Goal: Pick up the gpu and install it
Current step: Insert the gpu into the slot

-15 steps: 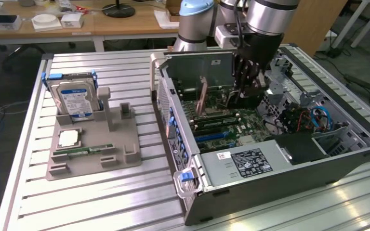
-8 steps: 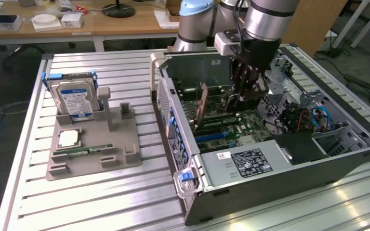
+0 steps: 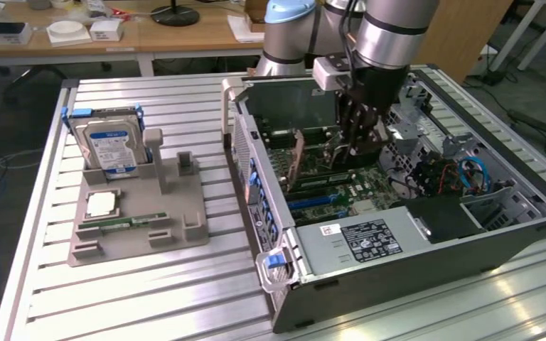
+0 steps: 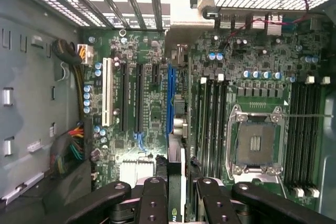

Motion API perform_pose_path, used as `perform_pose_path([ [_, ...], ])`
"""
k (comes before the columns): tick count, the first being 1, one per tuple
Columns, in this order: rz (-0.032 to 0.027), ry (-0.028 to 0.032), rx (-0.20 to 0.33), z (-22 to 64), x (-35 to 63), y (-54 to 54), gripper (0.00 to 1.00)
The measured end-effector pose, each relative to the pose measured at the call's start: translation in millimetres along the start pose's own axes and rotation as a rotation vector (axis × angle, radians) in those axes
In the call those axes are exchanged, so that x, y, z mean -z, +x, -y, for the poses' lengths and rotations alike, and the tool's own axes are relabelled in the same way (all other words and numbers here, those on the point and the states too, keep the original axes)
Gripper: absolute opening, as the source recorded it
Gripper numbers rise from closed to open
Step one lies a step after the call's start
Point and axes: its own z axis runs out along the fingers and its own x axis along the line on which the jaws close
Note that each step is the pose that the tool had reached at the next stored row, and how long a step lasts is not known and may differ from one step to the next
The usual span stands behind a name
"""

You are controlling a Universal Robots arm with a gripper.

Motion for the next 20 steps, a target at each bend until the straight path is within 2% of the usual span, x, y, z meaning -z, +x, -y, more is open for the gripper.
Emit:
perform_pose_path([
  [6, -0.0001, -0.0001, 0.0, -9.9, -3.5, 0.0, 0.26],
  [8, -0.0001, 0.0, 0.0, -16.3, -4.8, -0.1, 0.26],
  [10, -0.0024, 0.0004, 0.001, -21.1, -6.1, -0.2, 0.26],
  [11, -0.0041, 0.0015, 0.001, -22.3, -6.6, -0.2, 0.26],
  [15, -0.0042, 0.016, 0.003, -22.8, -8.6, -0.2, 0.26],
  [20, -0.005, 0.0178, 0.003, -24.2, -11.6, -0.2, 0.26],
])
